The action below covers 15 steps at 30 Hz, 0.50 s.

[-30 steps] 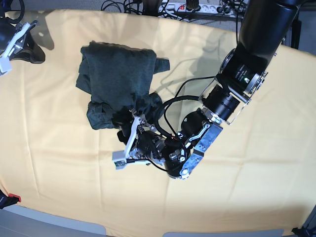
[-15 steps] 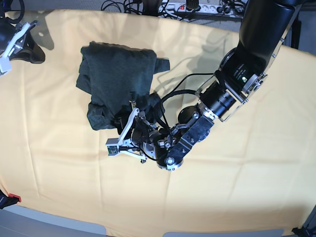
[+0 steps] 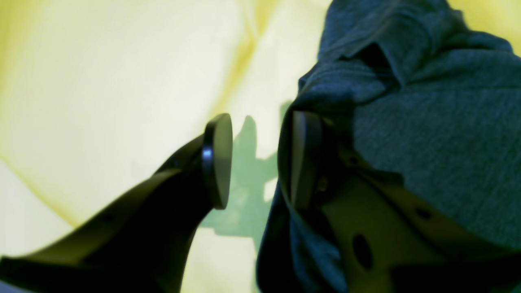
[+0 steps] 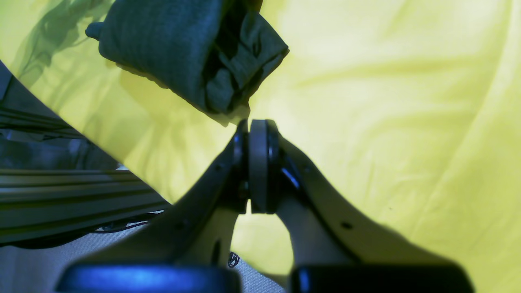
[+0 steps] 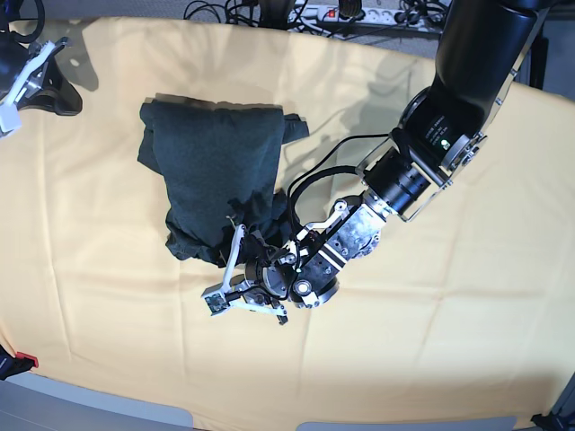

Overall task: Fold the T-shirt properly
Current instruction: 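Reach the left gripper to the bundle's hanging corner and tuck it under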

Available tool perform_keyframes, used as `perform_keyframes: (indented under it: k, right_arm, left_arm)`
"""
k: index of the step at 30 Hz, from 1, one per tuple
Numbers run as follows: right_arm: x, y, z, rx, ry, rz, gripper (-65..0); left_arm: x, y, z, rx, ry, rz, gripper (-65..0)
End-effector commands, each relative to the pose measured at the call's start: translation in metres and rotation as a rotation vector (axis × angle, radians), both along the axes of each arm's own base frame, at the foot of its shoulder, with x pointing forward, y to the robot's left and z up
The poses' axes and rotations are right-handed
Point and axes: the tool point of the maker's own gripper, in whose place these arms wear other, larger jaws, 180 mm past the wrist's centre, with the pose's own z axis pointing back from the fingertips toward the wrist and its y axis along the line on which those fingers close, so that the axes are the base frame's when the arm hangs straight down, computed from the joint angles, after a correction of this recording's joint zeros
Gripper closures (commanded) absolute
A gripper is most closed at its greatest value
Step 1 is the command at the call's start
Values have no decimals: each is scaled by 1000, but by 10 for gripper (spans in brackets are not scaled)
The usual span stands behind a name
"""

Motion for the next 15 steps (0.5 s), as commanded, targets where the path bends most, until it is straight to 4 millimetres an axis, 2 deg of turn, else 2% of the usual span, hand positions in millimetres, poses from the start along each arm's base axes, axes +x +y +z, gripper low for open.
perform_keyframes:
  k: [1,6,10,13,15]
  right_arm:
    - [4,0,10,-9,-36,14,0]
    - [4,0,10,-9,-36,14,0]
    - [4,0,10,-9,-36,14,0]
    - [4,0,10,-9,-36,14,0]
    - [4,0,10,-9,-36,14,0]
  left_arm:
    - [7,-12,25,-50,-34,-31,-237]
    - [-29,-28,25,-105,78,-213,-243]
    - [-47,-33,30,-122,114,-333,-304]
    - [-42,-33,38,-121,95,-340,-310]
    - [-18,-27,42,-98,39,-230,-310]
